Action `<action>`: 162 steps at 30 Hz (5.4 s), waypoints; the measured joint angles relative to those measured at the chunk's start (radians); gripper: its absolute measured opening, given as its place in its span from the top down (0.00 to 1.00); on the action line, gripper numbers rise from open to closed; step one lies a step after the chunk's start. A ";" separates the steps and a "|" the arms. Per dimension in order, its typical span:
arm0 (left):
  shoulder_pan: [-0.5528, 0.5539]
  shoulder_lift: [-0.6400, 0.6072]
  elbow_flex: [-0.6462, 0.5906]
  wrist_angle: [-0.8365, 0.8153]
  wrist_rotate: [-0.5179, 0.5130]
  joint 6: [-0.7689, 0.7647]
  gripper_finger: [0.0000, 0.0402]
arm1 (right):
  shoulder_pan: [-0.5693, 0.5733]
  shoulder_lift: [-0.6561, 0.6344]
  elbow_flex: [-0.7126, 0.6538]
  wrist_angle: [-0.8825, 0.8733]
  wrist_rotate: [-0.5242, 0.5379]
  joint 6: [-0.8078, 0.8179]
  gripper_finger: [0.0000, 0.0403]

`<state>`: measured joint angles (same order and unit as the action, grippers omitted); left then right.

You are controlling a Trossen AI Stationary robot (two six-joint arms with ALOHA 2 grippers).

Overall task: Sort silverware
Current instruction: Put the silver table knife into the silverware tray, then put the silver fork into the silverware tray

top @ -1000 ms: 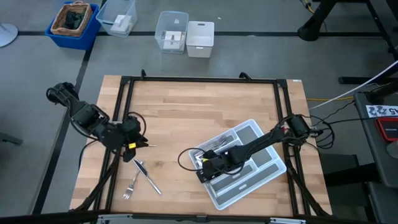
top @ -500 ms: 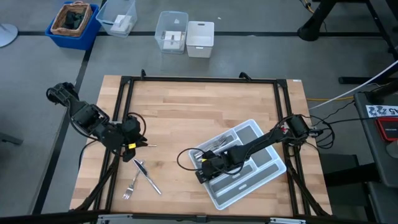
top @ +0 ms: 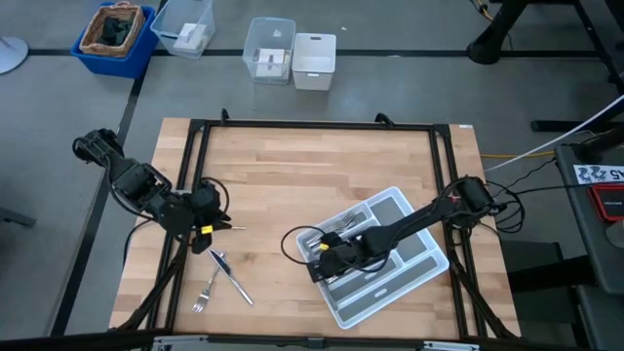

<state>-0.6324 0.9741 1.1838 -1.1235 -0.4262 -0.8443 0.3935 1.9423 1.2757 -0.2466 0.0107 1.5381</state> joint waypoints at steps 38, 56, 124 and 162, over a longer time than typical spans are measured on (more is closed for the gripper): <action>0.020 -0.401 0.000 -0.103 -0.235 0.172 0.80 | 0.177 0.043 0.003 -0.257 0.916 0.855 1.00; 0.020 -0.406 -0.181 -0.041 -0.362 0.094 0.80 | 0.147 0.041 0.003 -0.410 0.790 0.847 1.00; 0.020 -0.343 -0.313 -0.012 -0.412 0.066 0.80 | -0.125 0.006 0.121 -0.596 0.255 0.316 0.88; 0.020 -0.302 -0.313 -0.236 -0.030 -0.007 0.80 | -0.093 -0.070 0.521 -0.914 0.521 -0.076 0.88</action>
<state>-0.6126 0.6717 0.8707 -1.3593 -0.4563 -0.8515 0.3008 1.8721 1.7971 -1.1611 0.5315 1.4618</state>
